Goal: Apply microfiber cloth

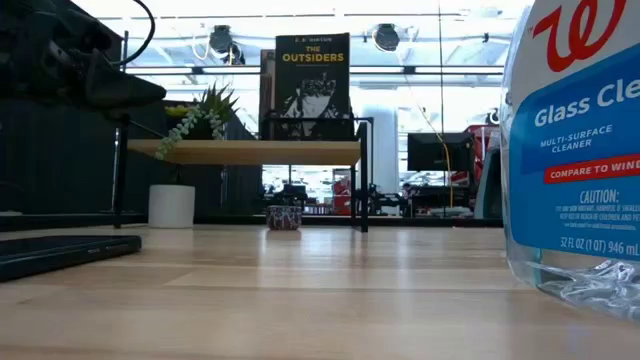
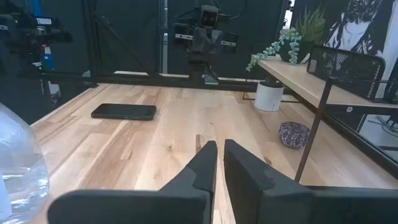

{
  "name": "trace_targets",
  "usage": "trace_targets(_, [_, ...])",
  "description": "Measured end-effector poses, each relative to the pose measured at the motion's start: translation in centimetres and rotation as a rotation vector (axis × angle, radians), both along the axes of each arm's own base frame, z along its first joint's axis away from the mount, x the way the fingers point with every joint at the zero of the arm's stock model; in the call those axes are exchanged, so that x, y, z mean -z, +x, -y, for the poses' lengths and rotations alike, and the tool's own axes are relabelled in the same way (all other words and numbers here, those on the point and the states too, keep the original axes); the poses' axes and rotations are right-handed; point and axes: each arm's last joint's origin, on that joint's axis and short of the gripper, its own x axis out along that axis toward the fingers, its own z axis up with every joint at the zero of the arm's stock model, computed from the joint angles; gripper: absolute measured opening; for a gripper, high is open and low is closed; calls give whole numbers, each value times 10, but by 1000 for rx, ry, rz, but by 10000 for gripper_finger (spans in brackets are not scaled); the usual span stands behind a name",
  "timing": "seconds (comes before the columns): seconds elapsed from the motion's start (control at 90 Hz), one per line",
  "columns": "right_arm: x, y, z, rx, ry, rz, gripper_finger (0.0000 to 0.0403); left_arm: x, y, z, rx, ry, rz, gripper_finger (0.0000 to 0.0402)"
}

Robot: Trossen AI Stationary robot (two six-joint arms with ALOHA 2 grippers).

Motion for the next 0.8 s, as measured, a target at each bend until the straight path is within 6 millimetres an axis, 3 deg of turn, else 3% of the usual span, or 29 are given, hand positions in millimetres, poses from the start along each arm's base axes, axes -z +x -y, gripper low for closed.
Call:
trace_targets(0.578, [0, 0, 0, 0, 0, 0, 15, 0, 0, 0, 0, -9, 7, 8])
trace_targets(0.7, [0, 0, 0, 0, 0, 0, 15, -7, 0, 0, 13, -307, 101, 8])
trace_targets(0.8, [0, 0, 0, 0, 0, 0, 15, -16, -1, -1, -20, -373, 206, 8])
